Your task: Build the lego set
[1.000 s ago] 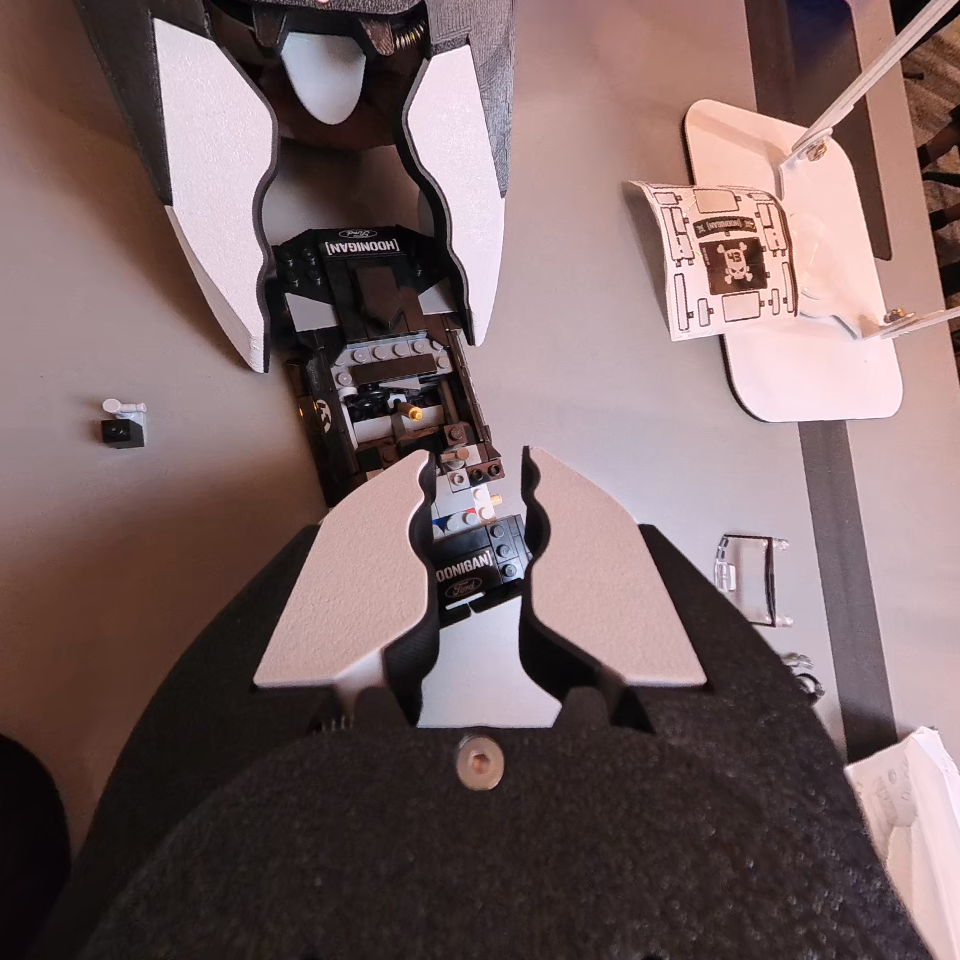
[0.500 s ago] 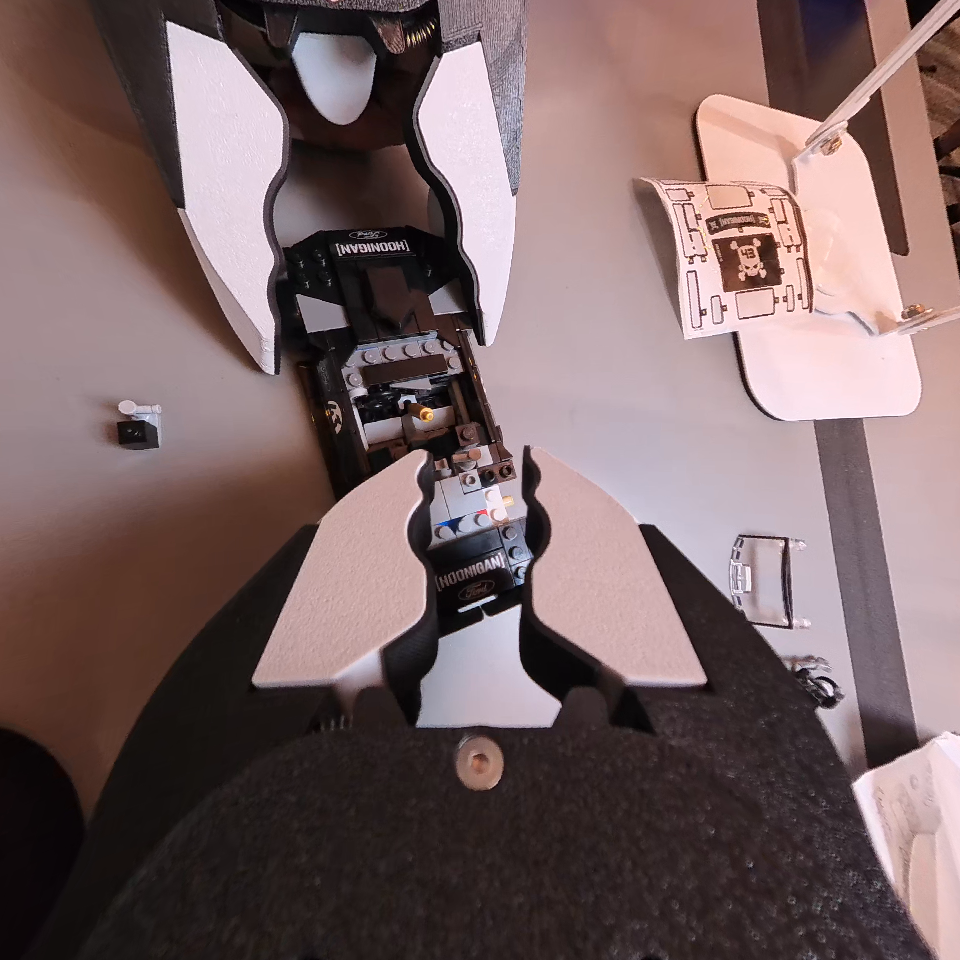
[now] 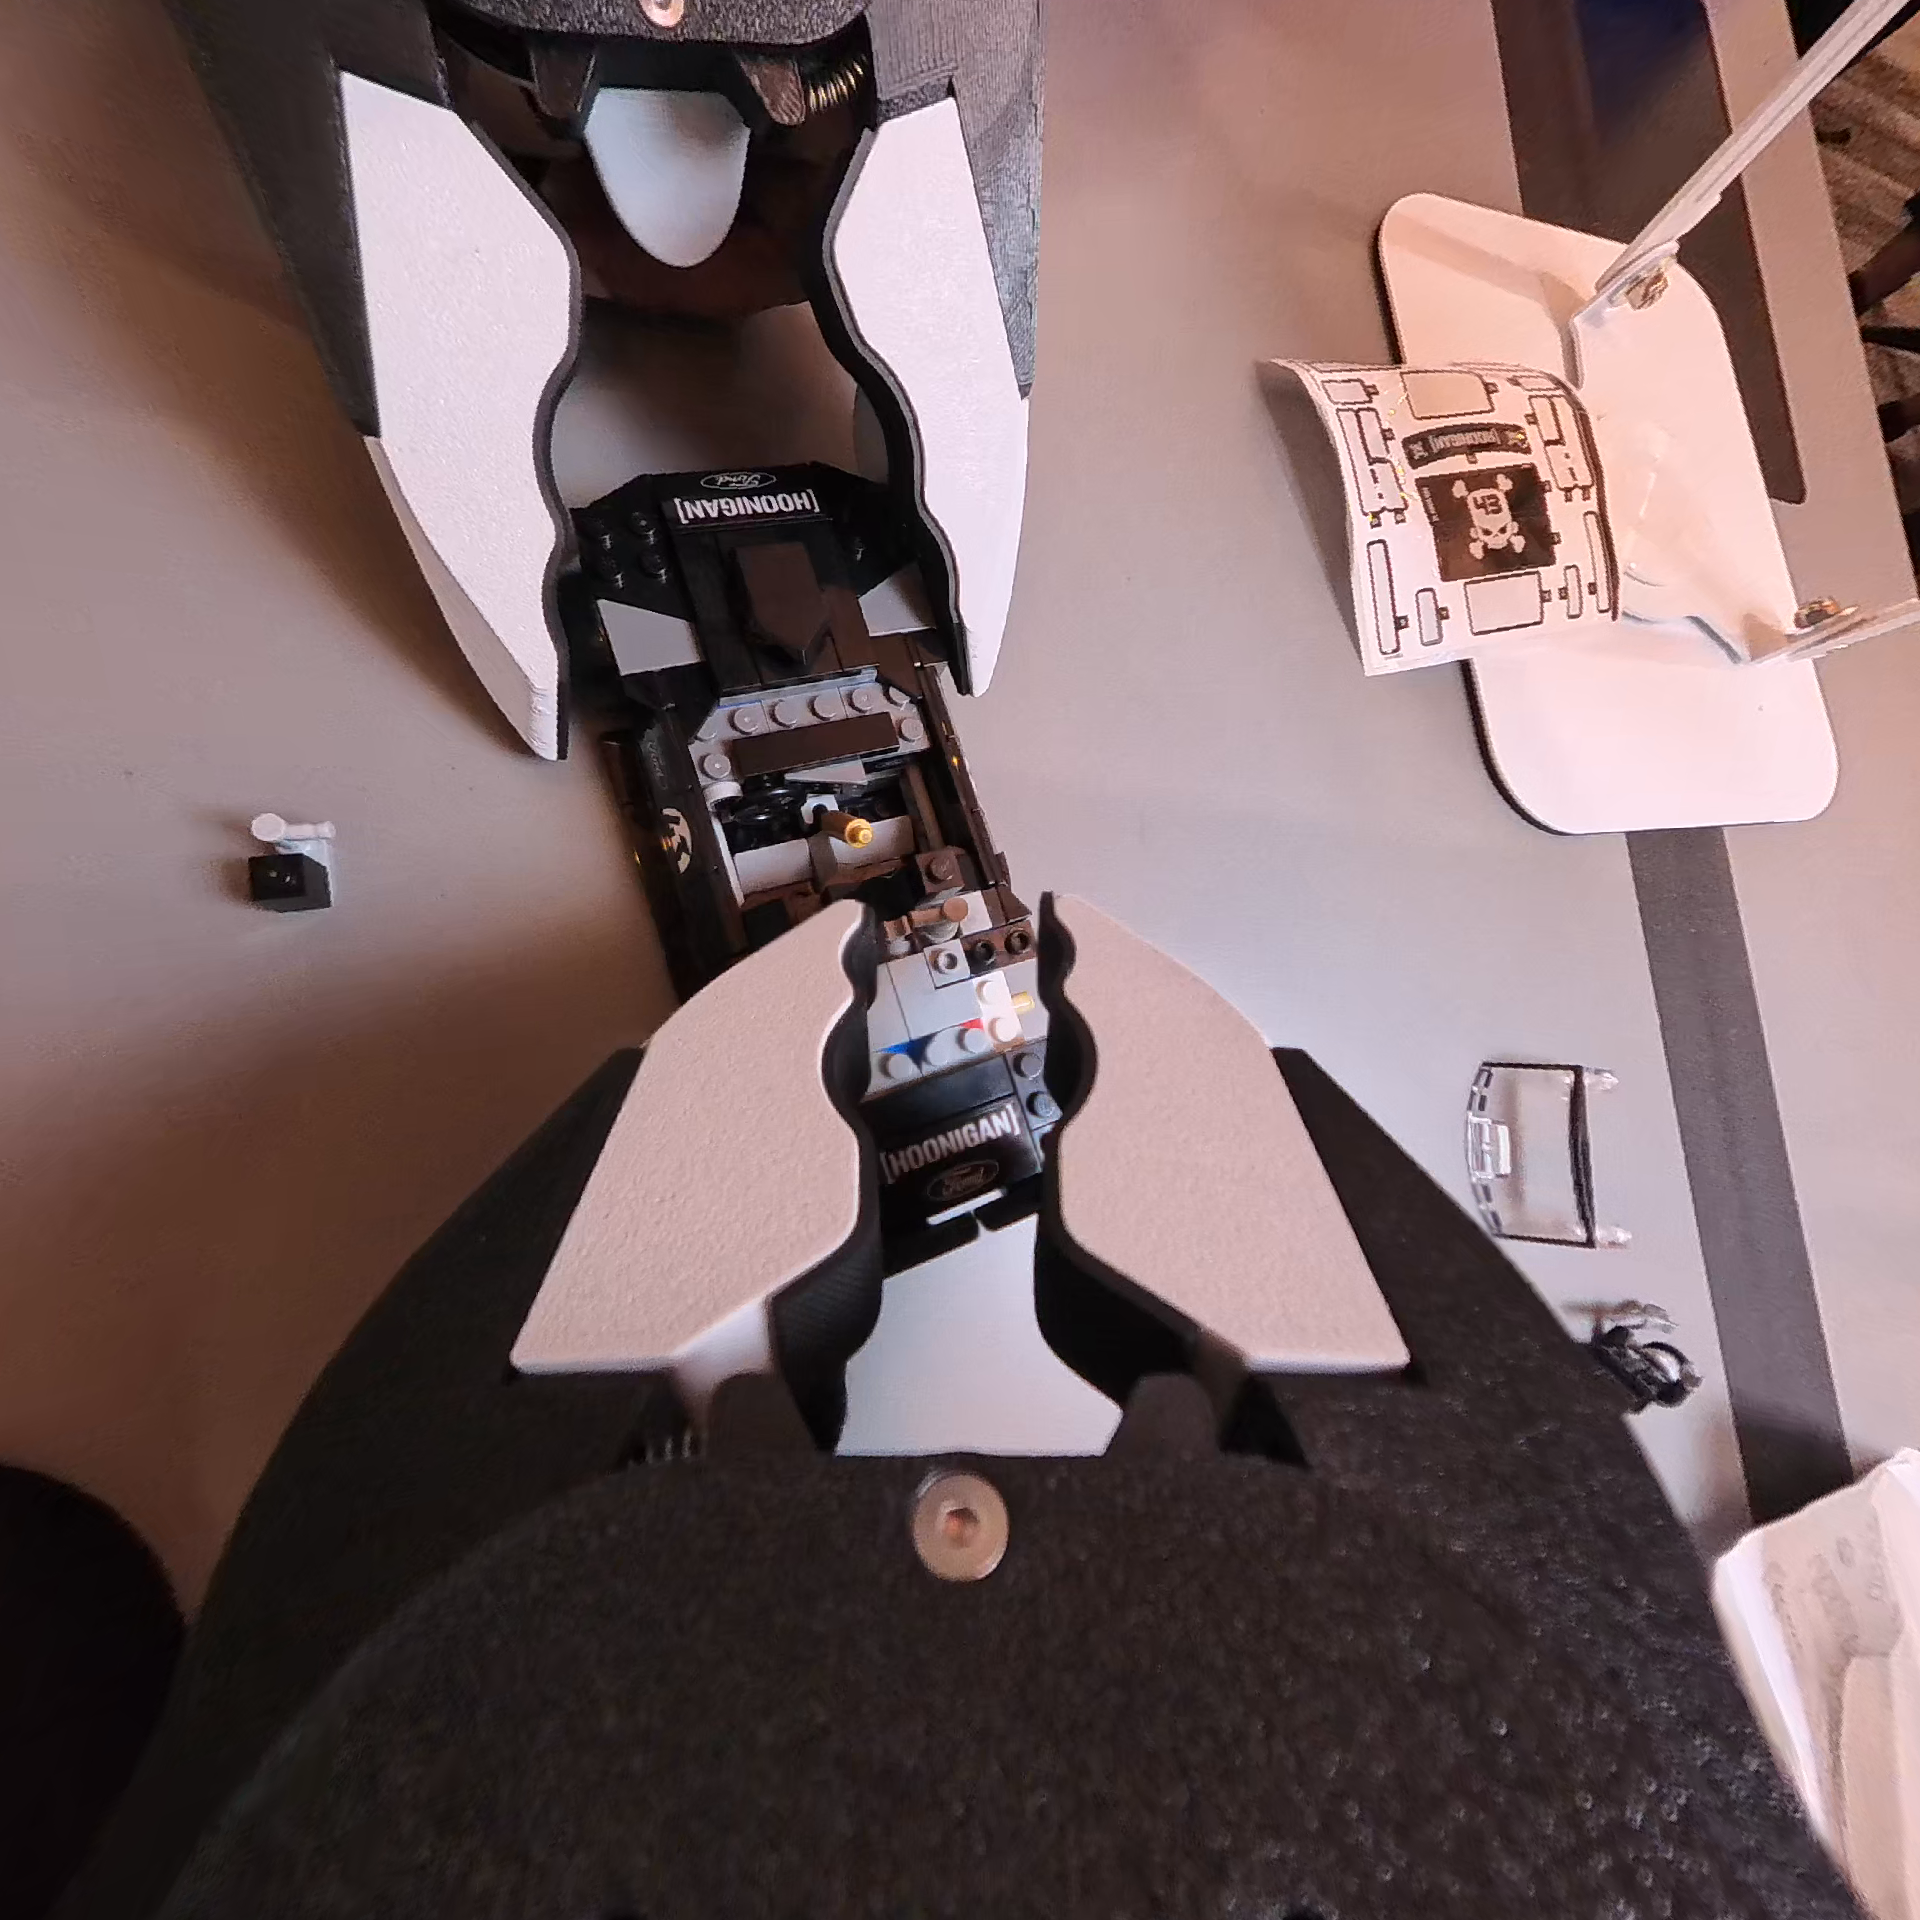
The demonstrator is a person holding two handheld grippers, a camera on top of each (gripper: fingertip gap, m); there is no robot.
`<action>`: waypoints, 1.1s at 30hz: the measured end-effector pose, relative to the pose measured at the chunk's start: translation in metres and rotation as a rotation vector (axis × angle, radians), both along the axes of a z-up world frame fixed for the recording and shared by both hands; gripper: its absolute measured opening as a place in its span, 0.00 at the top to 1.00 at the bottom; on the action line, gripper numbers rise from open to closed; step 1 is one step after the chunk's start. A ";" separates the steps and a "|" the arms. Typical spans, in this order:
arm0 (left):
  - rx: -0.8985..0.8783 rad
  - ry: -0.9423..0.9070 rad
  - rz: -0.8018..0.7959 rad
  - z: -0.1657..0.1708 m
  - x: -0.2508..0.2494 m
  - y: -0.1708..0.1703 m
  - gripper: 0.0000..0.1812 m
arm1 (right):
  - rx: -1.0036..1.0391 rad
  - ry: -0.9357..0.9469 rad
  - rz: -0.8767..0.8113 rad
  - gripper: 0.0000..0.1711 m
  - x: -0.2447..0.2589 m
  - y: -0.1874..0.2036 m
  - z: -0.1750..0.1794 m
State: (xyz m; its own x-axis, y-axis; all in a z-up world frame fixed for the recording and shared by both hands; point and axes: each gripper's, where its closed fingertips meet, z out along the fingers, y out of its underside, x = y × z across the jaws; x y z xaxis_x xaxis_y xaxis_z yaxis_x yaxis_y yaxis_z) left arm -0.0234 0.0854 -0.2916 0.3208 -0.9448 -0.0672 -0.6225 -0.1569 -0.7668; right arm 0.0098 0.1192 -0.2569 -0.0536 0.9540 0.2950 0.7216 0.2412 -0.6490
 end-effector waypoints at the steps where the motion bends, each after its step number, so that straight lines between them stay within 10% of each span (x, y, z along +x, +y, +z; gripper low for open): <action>1: -0.001 -0.001 0.001 0.000 0.000 0.000 0.53 | -0.001 0.004 -0.003 0.83 0.000 0.000 0.000; 33: 0.000 -0.003 0.059 0.001 0.000 0.000 0.53 | 0.055 0.011 -0.034 1.00 0.000 -0.010 -0.005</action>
